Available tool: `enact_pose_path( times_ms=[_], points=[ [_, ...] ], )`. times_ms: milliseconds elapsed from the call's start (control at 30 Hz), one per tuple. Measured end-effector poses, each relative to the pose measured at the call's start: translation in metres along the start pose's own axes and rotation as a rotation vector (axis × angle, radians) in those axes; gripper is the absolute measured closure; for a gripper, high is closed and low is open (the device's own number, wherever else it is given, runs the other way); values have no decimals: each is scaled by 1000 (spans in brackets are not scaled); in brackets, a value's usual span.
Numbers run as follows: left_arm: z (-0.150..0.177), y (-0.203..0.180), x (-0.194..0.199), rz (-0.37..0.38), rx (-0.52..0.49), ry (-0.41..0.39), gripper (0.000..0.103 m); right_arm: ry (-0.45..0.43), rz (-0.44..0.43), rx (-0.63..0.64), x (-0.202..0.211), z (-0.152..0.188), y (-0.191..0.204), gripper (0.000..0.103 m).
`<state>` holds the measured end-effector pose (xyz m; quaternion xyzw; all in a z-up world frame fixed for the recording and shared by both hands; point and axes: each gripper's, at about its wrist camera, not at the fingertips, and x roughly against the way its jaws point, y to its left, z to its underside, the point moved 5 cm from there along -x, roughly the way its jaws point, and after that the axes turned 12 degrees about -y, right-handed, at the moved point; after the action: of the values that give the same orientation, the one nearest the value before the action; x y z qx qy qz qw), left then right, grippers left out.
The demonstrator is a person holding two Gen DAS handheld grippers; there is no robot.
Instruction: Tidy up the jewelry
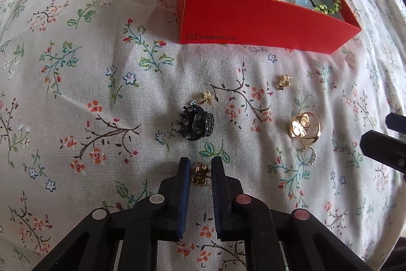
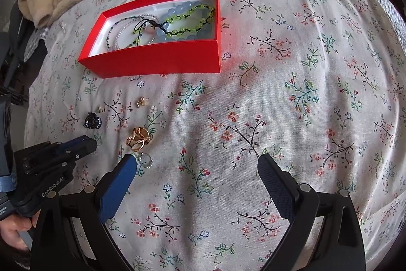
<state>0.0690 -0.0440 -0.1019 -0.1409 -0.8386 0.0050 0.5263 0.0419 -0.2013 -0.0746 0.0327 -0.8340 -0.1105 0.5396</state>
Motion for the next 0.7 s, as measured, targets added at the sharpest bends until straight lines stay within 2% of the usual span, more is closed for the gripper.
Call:
enact_pose_path(
  times_ms=[33, 67, 233, 567, 600, 700],
  points=[
    [-1, 3, 4, 4, 1, -7, 100, 3, -3, -1, -1, 0, 1, 5],
    [-2, 4, 7, 9, 3, -13, 103, 7, -6, -2, -3, 0, 2, 5],
    [-6, 19, 25, 7, 23, -48, 103, 21, -15, 8, -9, 0, 12, 5],
    [-3, 50, 36, 25, 80, -65, 103, 46, -57, -1, -24, -2, 31, 5],
    [-4, 50, 35, 34, 86, -65, 100, 46, -64, -4, -26, -2, 33, 5],
    [-9, 49, 31, 56, 105, -76, 77, 38, -78, -10, -30, -5, 40, 8]
  ],
)
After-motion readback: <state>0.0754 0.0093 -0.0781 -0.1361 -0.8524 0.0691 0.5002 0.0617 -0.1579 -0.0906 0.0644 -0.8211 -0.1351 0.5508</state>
